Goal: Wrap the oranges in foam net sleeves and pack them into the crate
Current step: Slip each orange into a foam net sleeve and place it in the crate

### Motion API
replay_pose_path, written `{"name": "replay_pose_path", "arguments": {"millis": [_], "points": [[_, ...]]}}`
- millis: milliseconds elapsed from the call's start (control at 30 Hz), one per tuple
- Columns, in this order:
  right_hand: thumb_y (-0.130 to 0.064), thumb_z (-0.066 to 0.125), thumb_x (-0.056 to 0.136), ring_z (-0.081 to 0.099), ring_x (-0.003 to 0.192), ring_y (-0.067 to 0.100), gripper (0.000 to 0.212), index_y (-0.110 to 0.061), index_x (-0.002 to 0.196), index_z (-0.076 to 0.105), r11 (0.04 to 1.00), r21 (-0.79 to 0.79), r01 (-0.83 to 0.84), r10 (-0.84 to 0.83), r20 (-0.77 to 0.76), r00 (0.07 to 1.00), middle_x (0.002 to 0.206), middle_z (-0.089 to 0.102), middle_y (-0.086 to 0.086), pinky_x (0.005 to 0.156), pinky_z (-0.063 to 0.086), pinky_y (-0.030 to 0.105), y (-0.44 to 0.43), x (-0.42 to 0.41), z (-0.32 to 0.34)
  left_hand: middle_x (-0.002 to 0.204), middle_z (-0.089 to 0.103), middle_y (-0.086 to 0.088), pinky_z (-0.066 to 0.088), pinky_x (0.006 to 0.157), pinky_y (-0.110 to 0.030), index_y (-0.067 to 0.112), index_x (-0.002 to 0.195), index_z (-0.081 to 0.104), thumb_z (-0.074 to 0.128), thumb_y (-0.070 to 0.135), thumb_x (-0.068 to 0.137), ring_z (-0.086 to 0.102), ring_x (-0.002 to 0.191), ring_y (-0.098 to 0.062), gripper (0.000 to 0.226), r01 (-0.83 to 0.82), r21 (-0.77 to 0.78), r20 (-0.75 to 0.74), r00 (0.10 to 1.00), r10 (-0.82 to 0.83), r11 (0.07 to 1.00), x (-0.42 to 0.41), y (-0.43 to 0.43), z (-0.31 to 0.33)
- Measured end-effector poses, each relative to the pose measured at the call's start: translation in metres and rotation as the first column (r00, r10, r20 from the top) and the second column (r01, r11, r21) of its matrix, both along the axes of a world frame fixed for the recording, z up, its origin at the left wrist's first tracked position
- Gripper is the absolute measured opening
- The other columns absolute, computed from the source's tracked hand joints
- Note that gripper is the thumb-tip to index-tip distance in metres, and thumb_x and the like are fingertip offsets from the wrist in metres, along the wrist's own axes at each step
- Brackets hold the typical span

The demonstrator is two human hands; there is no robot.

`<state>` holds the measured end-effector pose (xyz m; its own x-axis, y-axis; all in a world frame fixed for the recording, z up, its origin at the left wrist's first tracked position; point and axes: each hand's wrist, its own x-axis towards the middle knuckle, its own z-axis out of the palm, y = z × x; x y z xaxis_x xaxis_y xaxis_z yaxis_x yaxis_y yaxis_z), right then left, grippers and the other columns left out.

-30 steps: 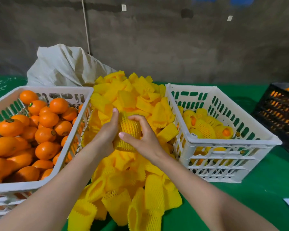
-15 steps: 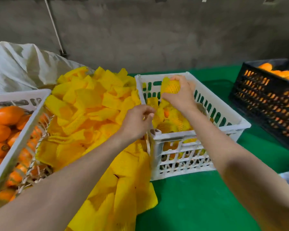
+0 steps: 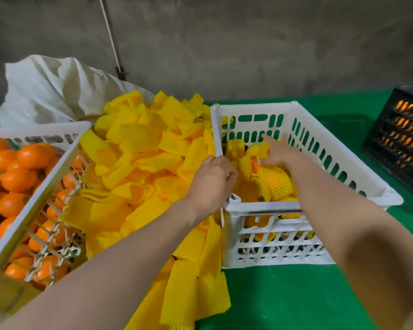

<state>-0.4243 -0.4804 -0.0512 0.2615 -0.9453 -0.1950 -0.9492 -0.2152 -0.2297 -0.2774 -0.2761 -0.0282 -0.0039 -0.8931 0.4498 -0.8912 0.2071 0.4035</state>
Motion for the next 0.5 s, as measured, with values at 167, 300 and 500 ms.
{"name": "replay_pose_path", "arguments": {"millis": [167, 300, 500], "points": [[-0.040, 0.063, 0.084, 0.005, 0.144, 0.036, 0.073, -0.032, 0.145, 0.025, 0.893, -0.450, 0.003, 0.119, 0.242, 0.963, 0.157, 0.005, 0.013, 0.114, 0.009, 0.053, 0.034, 0.009, 0.026, 0.129, 0.059, -0.007, 0.031, 0.094, -0.014, 0.006, 0.115, 0.065, 0.053, 0.014, 0.096, 0.049, 0.121, -0.017, 0.024, 0.122, 0.085, -0.138, 0.984, -0.110, 0.989, 0.016, 0.029, 0.001], [-0.018, 0.058, 0.089, 0.044, 0.127, 0.030, 0.034, -0.008, 0.121, 0.057, 0.755, -0.653, -0.063, 0.423, 0.411, 0.808, 0.134, 0.051, 0.015, 0.105, 0.033, 0.038, 0.087, 0.045, 0.056, 0.112, 0.067, -0.006, 0.046, 0.085, -0.020, 0.008, 0.110, 0.068, 0.059, 0.011, 0.092, 0.061, 0.105, -0.019, 0.020, 0.029, 0.098, -0.297, 0.955, 0.001, 0.995, 0.068, 0.059, 0.018], [-0.019, 0.062, 0.087, 0.060, 0.099, 0.022, 0.024, -0.008, 0.108, 0.065, 0.636, -0.546, -0.545, 0.762, 0.335, 0.554, 0.108, 0.067, 0.009, 0.083, 0.042, 0.030, 0.207, 0.127, 0.054, 0.096, 0.070, -0.003, 0.053, 0.080, -0.041, 0.020, 0.101, 0.064, 0.055, 0.015, 0.095, 0.068, 0.088, -0.017, 0.011, -0.195, 0.123, -0.498, 0.836, 0.231, 0.973, 0.159, 0.112, 0.035]]}}
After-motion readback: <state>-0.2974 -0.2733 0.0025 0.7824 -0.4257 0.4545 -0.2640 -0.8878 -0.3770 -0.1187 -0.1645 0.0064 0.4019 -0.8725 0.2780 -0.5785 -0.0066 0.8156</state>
